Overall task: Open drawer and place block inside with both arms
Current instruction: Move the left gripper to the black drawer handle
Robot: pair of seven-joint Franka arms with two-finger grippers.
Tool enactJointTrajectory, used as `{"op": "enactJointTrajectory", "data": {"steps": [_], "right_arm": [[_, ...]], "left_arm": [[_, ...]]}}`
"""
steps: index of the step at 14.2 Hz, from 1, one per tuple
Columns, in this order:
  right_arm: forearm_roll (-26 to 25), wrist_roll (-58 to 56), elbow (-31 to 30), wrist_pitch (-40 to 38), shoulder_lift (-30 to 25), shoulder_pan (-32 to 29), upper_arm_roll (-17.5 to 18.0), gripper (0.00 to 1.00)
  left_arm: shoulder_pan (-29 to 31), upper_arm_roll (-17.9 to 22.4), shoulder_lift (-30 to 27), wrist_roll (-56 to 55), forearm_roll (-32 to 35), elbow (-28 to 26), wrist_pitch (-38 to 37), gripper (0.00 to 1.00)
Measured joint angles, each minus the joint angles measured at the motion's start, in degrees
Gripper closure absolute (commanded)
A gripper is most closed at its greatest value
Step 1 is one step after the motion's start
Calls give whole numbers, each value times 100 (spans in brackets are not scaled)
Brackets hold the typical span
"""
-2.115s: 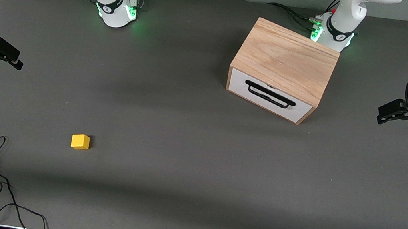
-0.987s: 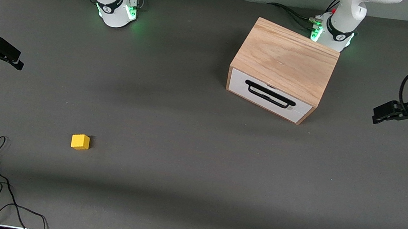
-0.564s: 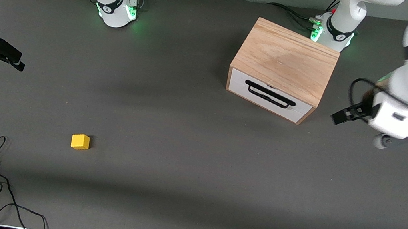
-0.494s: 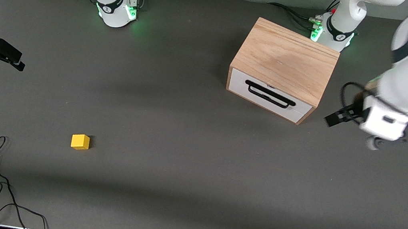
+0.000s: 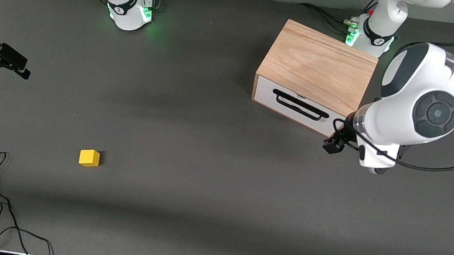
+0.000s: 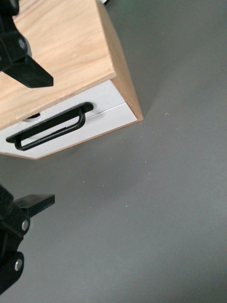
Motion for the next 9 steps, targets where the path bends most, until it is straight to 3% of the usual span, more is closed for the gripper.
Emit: {"op": "enactJointTrajectory", "data": {"steps": [4,9], "right_arm": [[-9,0,-3,0,0,-2,15,0],[-22,0,-5,0,0,-10,9,0]], "left_arm": [[-405,-22,309,-915,-11,-114,314,0],[-851,-23,519,-1378,122,-625,674,0]]}}
